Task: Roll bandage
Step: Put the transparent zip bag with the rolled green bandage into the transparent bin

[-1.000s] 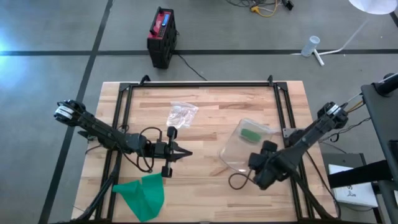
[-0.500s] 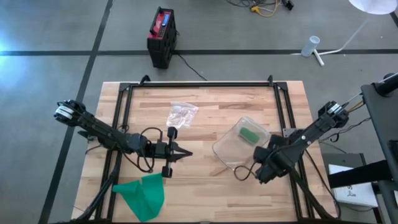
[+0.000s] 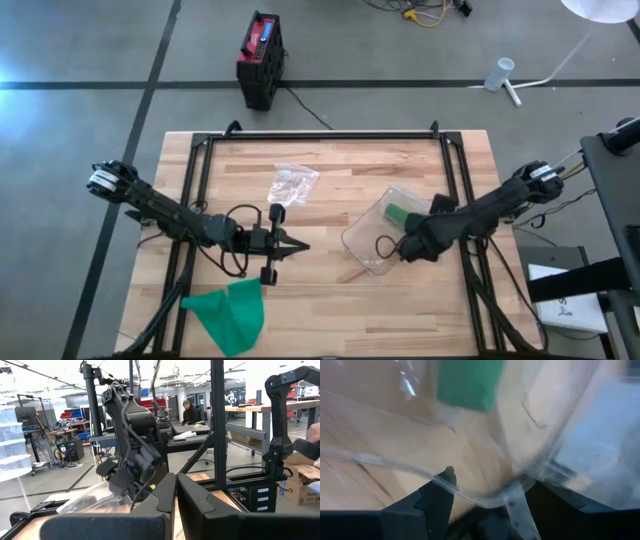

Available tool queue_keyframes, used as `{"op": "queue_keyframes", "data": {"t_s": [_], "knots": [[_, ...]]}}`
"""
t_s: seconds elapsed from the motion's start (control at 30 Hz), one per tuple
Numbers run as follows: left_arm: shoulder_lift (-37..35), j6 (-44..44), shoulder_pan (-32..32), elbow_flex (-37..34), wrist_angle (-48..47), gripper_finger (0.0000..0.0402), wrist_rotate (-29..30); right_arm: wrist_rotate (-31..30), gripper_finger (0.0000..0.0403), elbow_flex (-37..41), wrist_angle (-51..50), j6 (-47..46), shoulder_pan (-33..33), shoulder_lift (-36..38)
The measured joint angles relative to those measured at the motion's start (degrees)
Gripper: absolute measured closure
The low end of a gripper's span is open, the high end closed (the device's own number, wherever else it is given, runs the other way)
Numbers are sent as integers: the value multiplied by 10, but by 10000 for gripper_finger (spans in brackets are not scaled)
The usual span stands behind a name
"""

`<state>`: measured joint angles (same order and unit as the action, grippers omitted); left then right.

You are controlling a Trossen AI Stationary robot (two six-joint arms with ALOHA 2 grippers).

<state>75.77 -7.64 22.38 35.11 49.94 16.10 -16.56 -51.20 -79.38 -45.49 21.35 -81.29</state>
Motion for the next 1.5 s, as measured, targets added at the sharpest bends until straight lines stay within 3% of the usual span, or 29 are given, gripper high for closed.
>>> {"op": "queue_keyframes", "data": {"t_s": [0.3, 0.7, 0.83, 0.93, 1.2, 1.37, 1.5], "knots": [[0, 0, 0, 0, -2, 401, 0, -2, 176, -43, 180, 94, -39, -2], [0, 1, 0, 0, -5, 399, 0, 20, 186, -197, 133, 91, -40, 20], [0, 49, -1, 0, -7, 398, 2, 17, 191, -248, 117, 93, -38, 44], [-6, 99, -9, 0, -18, 389, 40, 15, 192, -271, 116, 87, -38, 65], [-23, 251, -69, 1, -215, 355, 158, 9, 194, -268, 118, 34, -7, 100], [-12, 363, -113, 0, -345, 319, 164, -15, 198, -225, 138, -15, 42, 91], [-7, 369, -121, 0, -381, 289, 164, -15, 197, -196, 179, -42, 83, 68]]}}
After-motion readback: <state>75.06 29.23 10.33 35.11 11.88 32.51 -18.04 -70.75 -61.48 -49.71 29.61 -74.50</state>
